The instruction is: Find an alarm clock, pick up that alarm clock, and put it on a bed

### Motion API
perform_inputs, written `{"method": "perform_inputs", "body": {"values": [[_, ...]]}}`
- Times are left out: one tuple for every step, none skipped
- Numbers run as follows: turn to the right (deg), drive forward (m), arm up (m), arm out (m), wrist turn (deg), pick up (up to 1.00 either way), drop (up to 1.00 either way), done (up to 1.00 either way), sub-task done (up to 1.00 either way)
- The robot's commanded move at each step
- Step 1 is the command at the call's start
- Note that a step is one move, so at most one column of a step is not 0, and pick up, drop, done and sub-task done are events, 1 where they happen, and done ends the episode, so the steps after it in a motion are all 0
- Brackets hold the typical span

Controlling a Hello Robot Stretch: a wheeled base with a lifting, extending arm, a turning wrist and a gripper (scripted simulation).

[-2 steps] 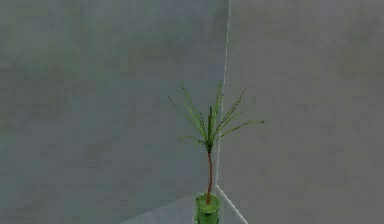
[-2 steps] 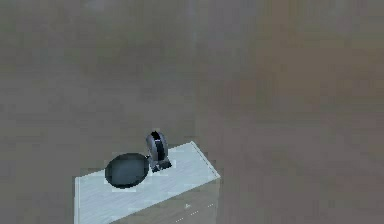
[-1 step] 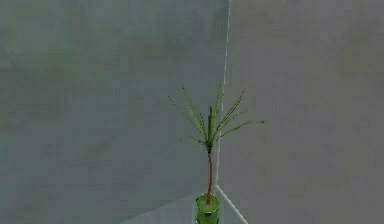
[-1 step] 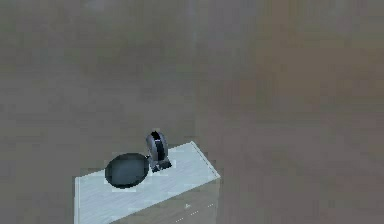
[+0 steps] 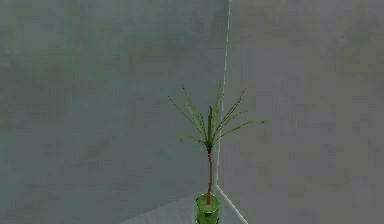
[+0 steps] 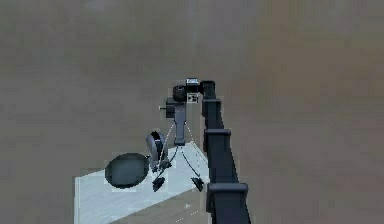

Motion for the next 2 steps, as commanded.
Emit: {"method": "perform_inputs", "body": {"values": [[0.0,0.0,0.0,0.0,45.0,0.0,0.0,0.0,0.0],[0.0,0.0,0.0,0.0,45.0,0.0,0.0,0.0,0.0]]}}
